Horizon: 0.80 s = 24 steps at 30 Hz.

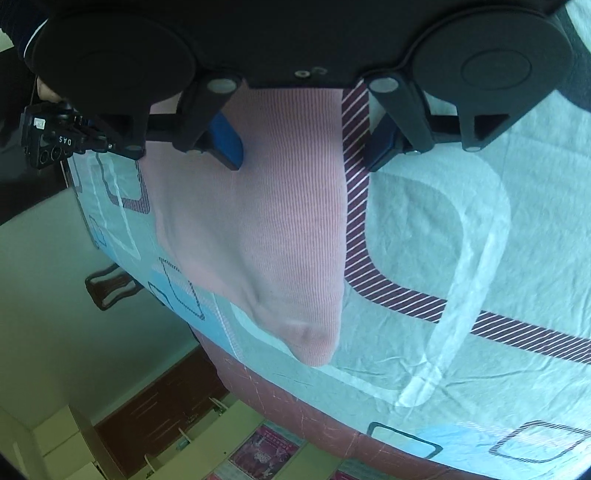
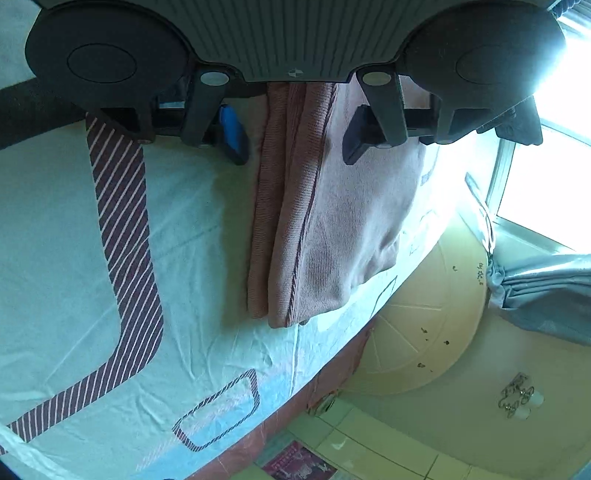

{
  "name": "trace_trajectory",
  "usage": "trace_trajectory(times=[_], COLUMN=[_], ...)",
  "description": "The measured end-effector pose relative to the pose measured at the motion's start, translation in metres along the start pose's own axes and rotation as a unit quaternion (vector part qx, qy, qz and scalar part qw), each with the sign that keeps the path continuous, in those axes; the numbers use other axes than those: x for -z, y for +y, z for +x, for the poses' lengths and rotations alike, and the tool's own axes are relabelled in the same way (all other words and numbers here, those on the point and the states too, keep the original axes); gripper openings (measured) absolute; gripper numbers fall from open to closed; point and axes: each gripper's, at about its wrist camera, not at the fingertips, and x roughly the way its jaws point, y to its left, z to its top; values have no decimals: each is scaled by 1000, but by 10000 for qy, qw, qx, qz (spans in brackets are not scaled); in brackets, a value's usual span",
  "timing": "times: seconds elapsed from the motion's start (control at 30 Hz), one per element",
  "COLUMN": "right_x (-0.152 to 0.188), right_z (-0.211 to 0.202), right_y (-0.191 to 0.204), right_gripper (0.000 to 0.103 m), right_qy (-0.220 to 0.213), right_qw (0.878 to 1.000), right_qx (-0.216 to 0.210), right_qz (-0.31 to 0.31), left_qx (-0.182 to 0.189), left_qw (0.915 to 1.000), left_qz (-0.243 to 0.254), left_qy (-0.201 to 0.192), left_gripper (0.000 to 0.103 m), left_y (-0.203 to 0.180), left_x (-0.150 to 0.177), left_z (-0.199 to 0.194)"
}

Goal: Fold small clothes

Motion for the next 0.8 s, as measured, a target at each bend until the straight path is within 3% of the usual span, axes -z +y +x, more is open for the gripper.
trace_trajectory(times=[0.17, 0.23, 0.27, 0.3, 0.33, 0.47, 0.57, 0.8], right_x=[-5, -4, -3, -2, -1, 8, 17, 35], right_z=[13, 16, 19, 21, 22, 26, 25, 22], right_y=[3, 6, 10, 15, 19, 45, 71, 127], right_gripper=[52, 52, 47, 35, 31, 22, 20, 20], right_qy=[129, 109, 80, 61, 46, -19, -151, -465], right_qw=[9998, 9998, 9999, 9996, 9989, 9901, 9797, 9681], right_qx=[-169, -149, -39, 158, 289, 892, 1214, 1398], right_qz=[62, 15, -87, -239, -360, -1083, -1590, -2027], left_qx=[-30, -189, -288, -393, -495, -923, -1147, -1115], left_qw=[9997, 9991, 9986, 9976, 9963, 9874, 9781, 9637], left_qz=[202, 346, 424, 540, 691, 1288, 1737, 2394], left_qy=[163, 170, 164, 158, 141, 26, -84, -399], left_gripper=[68, 62, 60, 56, 54, 46, 34, 30], left_y=[-14, -22, -26, -32, -38, -63, -80, -97], left_x=[-8, -10, -11, -11, -10, -6, -4, 0], left_z=[14, 18, 20, 22, 24, 25, 17, -17])
